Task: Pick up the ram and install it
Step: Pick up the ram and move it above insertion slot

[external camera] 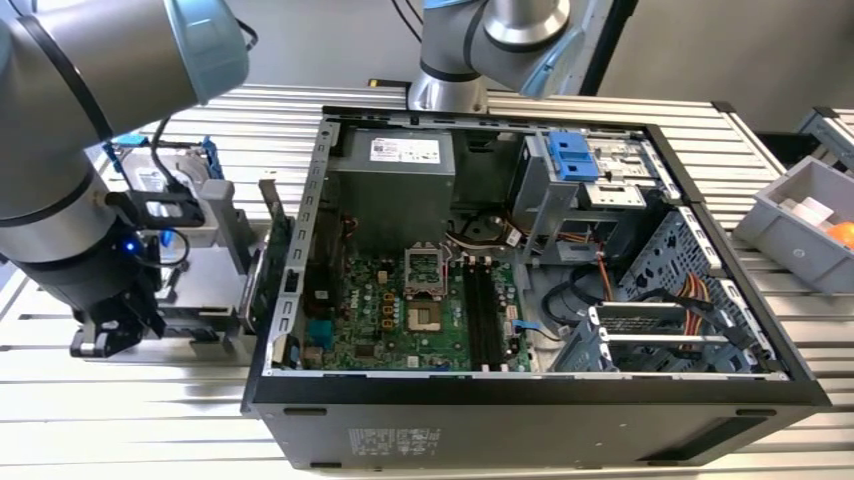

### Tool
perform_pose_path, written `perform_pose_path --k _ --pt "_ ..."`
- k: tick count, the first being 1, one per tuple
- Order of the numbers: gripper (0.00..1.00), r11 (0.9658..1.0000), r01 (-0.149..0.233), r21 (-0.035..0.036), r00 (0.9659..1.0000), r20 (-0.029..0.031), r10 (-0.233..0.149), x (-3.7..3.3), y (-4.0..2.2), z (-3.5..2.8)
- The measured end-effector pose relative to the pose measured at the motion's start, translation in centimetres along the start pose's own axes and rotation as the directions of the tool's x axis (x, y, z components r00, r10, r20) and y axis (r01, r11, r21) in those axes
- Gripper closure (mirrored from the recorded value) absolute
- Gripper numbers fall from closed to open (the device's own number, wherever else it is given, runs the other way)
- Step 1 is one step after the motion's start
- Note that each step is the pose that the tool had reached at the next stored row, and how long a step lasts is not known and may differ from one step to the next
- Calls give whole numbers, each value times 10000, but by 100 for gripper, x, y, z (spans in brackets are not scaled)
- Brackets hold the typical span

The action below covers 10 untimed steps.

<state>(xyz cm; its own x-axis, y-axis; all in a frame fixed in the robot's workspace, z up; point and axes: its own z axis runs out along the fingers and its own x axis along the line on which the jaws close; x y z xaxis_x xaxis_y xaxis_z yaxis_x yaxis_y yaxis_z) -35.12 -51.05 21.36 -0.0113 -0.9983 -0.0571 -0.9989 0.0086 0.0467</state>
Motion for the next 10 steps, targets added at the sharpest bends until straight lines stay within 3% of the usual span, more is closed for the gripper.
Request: perform_pose_path --k 10 --pt "100 10000 0 0 10000 0 0 -3 3 -56"
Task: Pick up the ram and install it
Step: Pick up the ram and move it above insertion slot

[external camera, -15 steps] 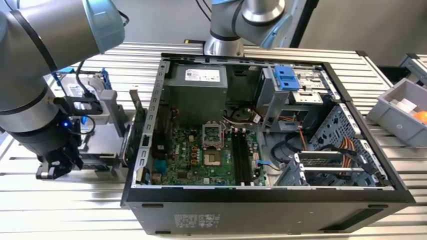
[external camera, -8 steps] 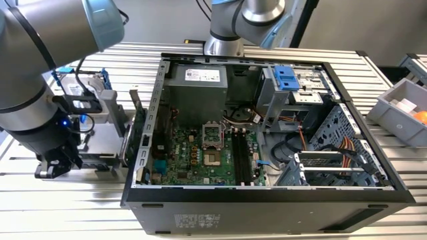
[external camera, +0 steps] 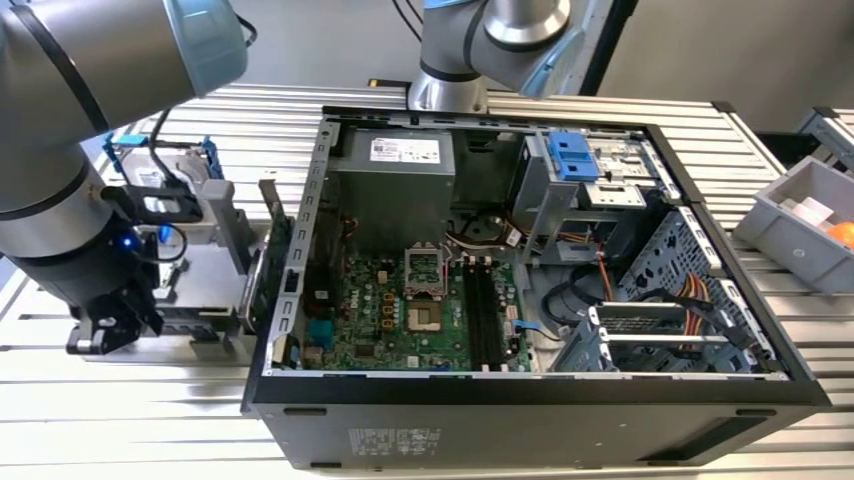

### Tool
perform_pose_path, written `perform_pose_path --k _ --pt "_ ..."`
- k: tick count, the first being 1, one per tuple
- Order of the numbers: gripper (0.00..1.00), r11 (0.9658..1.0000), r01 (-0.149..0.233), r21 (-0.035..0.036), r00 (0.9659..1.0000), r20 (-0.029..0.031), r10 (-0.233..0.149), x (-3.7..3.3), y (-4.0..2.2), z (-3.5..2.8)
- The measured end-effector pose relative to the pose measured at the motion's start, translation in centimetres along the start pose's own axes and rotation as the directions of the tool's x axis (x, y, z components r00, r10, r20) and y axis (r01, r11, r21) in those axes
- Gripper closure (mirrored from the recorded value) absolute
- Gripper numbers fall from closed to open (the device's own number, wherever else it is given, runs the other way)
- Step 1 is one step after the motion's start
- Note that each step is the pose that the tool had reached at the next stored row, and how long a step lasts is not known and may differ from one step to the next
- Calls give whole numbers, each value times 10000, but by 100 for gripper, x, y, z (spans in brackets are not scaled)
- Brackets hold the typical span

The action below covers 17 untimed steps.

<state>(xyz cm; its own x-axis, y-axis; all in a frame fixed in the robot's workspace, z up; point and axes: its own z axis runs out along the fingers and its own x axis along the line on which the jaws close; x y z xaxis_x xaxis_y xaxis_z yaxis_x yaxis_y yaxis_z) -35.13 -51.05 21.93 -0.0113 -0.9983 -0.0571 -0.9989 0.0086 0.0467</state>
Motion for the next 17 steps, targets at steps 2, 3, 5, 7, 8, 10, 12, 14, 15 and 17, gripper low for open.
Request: perform_pose_path --k 2,3,5,7,8,10,12,14,15,17 --pt "100 10000 -1 0 10000 0 1 -1 1 -17" --pt "100 10000 0 -1 10000 -1 0 -2 1 -26" --pt "100 10000 0 0 10000 0 0 -3 2 -41" --pt "100 10000 -1 0 10000 -1 1 -4 3 -58" --pt "100 10000 2 -1 10000 -1 -2 -3 2 -65" --pt "100 10000 2 -1 10000 -1 -2 -4 3 -81" --pt "100 10000 0 0 10000 0 0 -6 4 -97" --pt "100 10000 0 0 10000 -1 0 -7 5 -114" --pt "100 10000 0 0 10000 0 0 -7 6 -122" --pt "100 10000 0 0 10000 0 0 -8 7 -137"
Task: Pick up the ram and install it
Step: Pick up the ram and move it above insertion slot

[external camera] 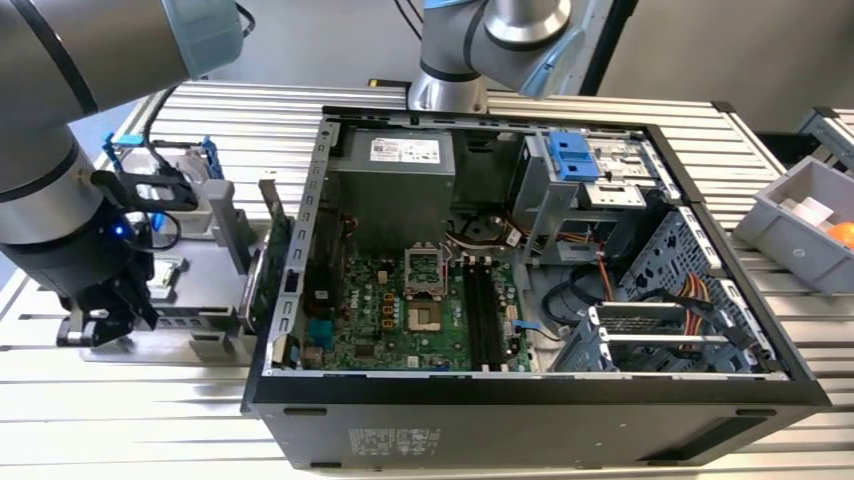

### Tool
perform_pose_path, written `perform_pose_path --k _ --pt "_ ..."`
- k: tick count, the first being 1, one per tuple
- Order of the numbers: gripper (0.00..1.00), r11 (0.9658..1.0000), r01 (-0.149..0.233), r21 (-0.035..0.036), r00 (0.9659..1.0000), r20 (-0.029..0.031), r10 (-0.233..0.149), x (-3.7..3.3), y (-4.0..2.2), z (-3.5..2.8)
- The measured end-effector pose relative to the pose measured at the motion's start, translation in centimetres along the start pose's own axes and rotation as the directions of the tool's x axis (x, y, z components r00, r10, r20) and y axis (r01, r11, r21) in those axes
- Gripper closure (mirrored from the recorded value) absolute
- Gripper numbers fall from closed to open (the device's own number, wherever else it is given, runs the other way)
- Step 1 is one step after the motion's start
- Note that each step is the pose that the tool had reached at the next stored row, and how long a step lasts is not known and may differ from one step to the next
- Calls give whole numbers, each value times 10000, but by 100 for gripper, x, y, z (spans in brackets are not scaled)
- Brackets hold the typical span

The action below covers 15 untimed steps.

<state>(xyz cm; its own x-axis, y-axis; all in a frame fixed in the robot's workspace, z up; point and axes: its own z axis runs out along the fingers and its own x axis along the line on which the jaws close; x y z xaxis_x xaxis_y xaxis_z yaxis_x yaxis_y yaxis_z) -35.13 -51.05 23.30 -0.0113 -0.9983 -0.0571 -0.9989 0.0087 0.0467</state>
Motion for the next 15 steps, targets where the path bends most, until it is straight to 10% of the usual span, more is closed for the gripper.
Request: perform_pose_path --k 15 --pt "100 10000 0 0 10000 -1 0 -8 6 -133"
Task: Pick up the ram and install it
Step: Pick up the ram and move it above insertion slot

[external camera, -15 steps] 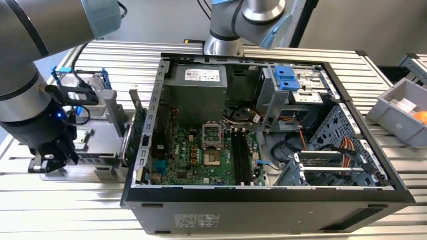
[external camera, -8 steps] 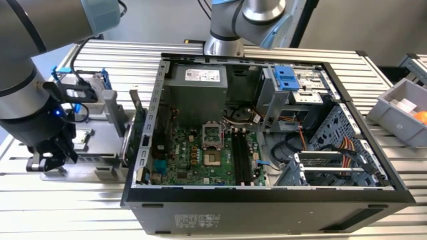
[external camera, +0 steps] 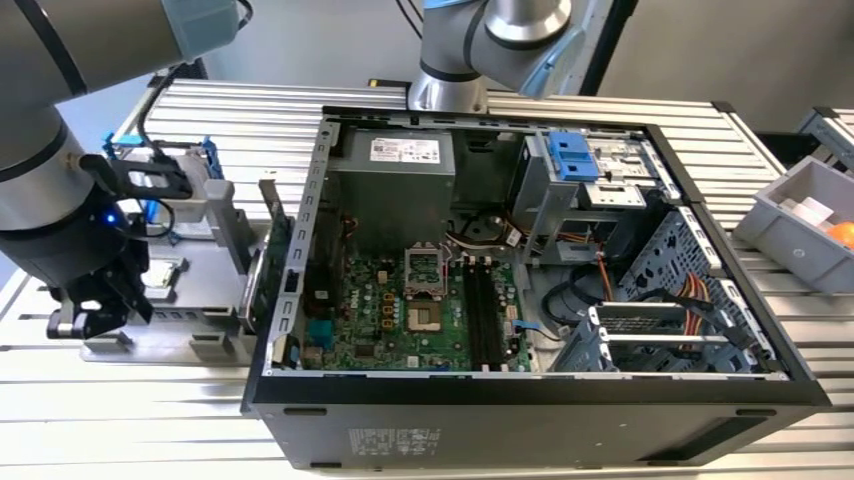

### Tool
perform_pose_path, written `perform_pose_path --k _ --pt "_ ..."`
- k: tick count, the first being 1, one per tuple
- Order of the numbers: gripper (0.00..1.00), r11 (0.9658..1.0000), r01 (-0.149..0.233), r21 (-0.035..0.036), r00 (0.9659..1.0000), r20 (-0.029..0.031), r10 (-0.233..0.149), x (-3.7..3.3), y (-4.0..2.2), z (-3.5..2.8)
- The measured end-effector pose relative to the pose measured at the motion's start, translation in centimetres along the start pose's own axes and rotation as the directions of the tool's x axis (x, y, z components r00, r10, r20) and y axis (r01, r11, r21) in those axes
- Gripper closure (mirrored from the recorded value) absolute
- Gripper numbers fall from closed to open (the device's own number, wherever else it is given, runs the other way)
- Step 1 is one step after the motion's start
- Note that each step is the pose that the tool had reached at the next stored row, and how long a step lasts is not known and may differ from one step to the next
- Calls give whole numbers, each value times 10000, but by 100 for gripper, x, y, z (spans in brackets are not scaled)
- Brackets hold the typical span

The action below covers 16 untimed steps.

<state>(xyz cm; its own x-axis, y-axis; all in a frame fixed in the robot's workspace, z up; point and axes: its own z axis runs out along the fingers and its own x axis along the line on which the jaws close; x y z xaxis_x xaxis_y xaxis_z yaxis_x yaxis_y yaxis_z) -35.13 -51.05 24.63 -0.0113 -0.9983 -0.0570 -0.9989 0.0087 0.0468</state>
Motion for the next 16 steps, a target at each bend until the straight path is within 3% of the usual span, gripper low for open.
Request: perform_pose_path --k 16 --pt "100 10000 -1 0 10000 0 1 -8 7 -142"
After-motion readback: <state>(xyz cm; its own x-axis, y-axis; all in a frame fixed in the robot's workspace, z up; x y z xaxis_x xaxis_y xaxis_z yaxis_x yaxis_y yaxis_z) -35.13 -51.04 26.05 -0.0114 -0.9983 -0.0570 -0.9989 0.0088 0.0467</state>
